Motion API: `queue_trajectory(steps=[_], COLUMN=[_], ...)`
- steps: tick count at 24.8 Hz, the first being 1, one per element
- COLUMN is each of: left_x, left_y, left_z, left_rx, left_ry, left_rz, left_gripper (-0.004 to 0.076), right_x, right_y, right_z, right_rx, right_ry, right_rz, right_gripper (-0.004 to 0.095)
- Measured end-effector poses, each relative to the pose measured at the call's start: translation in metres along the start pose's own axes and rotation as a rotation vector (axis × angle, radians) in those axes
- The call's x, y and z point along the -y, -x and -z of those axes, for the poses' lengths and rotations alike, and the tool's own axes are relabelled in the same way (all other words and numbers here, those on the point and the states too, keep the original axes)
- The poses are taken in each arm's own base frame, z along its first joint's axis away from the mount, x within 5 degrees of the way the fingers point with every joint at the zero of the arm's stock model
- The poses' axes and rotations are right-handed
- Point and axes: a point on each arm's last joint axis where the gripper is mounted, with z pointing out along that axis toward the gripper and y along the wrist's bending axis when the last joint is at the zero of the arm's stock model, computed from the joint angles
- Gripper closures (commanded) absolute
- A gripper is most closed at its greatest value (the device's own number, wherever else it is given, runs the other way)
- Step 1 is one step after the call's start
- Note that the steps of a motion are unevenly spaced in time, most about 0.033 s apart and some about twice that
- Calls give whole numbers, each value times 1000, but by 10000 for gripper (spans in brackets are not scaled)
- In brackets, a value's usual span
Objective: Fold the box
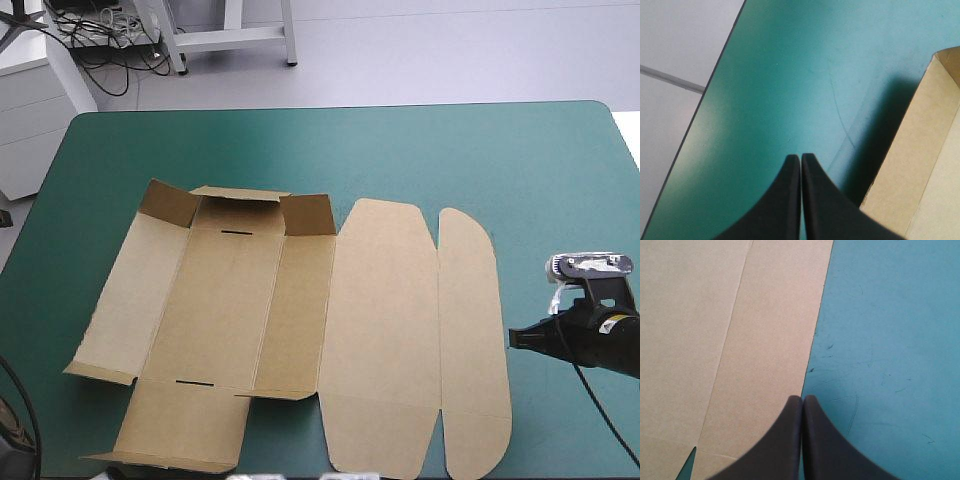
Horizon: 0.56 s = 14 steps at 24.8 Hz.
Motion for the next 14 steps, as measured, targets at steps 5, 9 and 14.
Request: queue_trajectory(steps=[5,9,14], left_x=[-1,-3,-1], left_y=[3,4,6], left_z=[-10,-16,-18], left_rx=[-11,-25,-18], left_ry=[-39,-47,-82], left_rz=[-75,-70,-54], left_gripper=[722,619,343], right_x=[0,0,0], right_y=[2,2,2], right_z=[0,0,0], right_rx=[22,22,22], right_ry=[-5,-5,-5], right_rz=[0,0,0], right_gripper=[928,928,928])
